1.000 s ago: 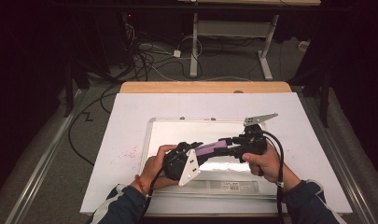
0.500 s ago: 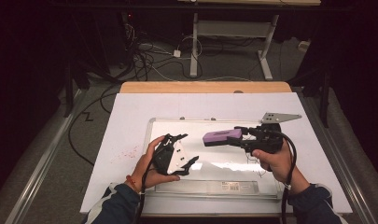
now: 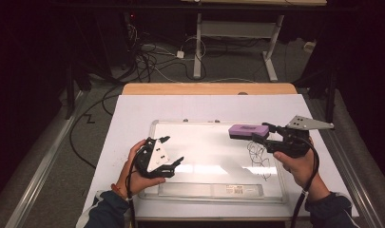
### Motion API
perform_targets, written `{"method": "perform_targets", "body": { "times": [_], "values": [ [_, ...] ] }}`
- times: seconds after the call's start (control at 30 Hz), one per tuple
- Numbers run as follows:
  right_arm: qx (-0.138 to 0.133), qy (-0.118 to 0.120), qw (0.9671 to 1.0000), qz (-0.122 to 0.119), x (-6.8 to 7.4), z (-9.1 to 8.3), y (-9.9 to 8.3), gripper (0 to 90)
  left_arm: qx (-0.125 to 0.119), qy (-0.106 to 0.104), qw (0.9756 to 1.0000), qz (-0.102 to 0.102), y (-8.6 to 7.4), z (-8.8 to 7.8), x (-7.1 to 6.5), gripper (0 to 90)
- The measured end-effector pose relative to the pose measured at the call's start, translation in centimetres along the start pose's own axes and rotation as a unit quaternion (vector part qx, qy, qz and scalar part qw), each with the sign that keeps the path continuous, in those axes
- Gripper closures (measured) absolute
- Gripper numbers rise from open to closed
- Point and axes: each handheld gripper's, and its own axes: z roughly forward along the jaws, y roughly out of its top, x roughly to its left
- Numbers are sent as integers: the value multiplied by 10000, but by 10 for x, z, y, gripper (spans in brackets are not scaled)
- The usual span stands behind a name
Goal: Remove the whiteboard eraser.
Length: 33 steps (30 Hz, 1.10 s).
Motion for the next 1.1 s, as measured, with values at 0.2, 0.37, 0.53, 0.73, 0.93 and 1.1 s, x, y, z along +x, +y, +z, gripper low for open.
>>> {"method": "perform_targets", "body": {
  "times": [0.2,0.37,0.53,0.73,0.93,1.1],
  "values": [
    [53,-508,9986,-124,-9,-11,-9,384,41,129,9987,-497,-24,-18,8,209],
    [90,-821,9965,-164,-17,-15,-15,384,209,175,9958,-873,-47,-32,12,209],
    [206,-1052,9939,-250,-21,-12,-21,384,275,228,9945,-986,-60,-43,11,209],
    [351,-1161,9918,-397,-22,-2,-29,384,364,163,9940,-1016,-62,-43,6,209],
    [537,-1243,9896,-490,-20,10,-35,383,426,87,9944,-964,-63,-40,5,209],
    [749,-1265,9876,-547,-17,16,-45,382,466,54,9945,-933,-62,-39,3,209]
  ]
}}
